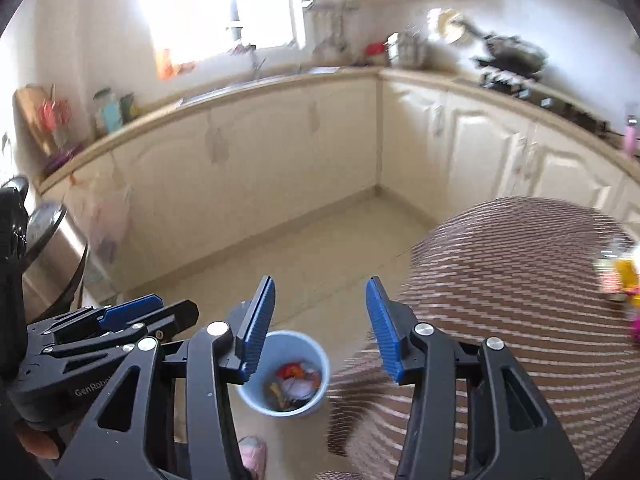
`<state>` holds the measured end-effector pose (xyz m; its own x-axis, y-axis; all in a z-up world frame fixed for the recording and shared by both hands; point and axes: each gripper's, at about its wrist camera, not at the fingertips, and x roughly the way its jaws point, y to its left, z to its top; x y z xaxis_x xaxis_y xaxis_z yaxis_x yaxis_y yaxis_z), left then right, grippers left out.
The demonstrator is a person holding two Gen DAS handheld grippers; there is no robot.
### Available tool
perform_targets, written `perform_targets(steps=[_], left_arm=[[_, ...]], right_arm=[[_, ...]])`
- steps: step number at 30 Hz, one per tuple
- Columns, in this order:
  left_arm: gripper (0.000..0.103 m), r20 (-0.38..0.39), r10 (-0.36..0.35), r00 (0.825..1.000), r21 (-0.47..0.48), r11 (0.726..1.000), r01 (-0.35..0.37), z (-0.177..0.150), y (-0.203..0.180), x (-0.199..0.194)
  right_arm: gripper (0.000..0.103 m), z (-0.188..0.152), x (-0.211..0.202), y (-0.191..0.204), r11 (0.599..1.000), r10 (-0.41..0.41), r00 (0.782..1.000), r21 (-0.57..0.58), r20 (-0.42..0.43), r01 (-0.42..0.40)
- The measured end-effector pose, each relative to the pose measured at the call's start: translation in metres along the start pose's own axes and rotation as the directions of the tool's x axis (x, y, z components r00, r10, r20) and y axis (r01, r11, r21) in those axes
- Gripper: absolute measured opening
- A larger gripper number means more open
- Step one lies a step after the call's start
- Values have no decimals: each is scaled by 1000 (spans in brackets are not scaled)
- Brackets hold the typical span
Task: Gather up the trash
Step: 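Move both tools back over the table toward the remaining trash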
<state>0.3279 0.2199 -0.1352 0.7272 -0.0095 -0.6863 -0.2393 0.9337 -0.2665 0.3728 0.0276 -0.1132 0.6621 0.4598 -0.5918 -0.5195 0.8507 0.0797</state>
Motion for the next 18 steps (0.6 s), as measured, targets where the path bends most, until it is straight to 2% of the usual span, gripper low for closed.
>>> perform_targets(steps=[3, 7, 14, 18], left_arm=[[54, 9, -63, 998, 73, 995, 62, -1, -52, -9], [54, -8, -140, 990, 166, 976, 139, -8, -123, -11], [55, -86, -234, 968, 285, 925, 249, -23, -241, 8], [55, -133, -255, 958, 340, 896, 286, -38, -293, 23]], right_arm=[[52, -3, -36, -40, 997, -58, 997, 44, 51, 56], [55, -12, -73, -94, 983, -154, 984, 112, 87, 144], [55, -44, -121, -191, 937, -276, 957, 244, 86, 249], [55, -62, -135, -236, 905, -327, 943, 310, 67, 292]])
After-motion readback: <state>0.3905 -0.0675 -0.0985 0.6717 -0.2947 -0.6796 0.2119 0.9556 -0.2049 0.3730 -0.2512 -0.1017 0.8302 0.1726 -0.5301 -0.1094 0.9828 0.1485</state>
